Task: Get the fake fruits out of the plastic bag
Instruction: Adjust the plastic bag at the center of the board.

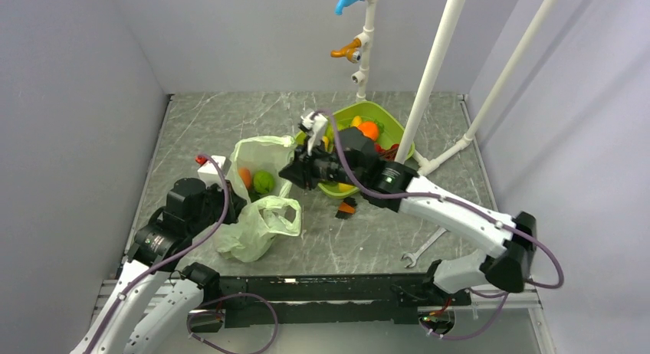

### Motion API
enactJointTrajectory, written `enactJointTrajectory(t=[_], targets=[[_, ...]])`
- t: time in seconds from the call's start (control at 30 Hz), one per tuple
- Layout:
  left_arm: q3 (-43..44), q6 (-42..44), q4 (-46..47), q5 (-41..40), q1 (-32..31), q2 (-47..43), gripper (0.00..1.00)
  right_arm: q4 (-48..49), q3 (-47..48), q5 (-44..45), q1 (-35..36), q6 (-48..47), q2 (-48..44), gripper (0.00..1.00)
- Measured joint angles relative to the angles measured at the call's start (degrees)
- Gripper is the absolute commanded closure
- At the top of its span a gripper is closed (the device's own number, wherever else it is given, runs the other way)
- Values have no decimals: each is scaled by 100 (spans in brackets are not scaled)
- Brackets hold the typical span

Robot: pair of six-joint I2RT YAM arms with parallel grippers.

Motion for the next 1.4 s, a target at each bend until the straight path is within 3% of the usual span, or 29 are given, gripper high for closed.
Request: enactJointTrajectory(t=[0.17, 0.47, 0.6, 0.7, 0.83, 1.03, 1.1, 1.27, 1.4], targets=[[7, 4, -7, -7, 0, -184, 100, 39, 634, 68, 31, 35, 1003, 100], [9, -11, -7, -20, 0, -304, 100, 415, 833, 564, 540, -256, 2352, 100], [9, -118, -13, -39, 0, -328, 100, 1049, -57, 702, 778, -363, 2308, 100], [13, -214, -140, -168, 0, -289, 100, 1633, -1176, 697, 944, -428, 2061, 92], [114, -463, -645, -557, 0, -267, 100, 2343, -2562, 820, 1154, -520, 1764, 89], [345, -903, -1268, -645, 0, -527, 100, 2601, -2953, 1550, 1207, -481, 1746, 82], [409, -1036, -1491, -610, 0, -529, 100, 2577, -2804, 1746, 1180, -439, 1746, 76], [420, -1196, -2028, -356, 0, -525, 100, 2417, -2330, 1869, 1054, -166, 1526, 34], [328, -1217, -2111, -144, 0, -584, 100, 2273, -2094, 1606, 931, -87, 973, 16]])
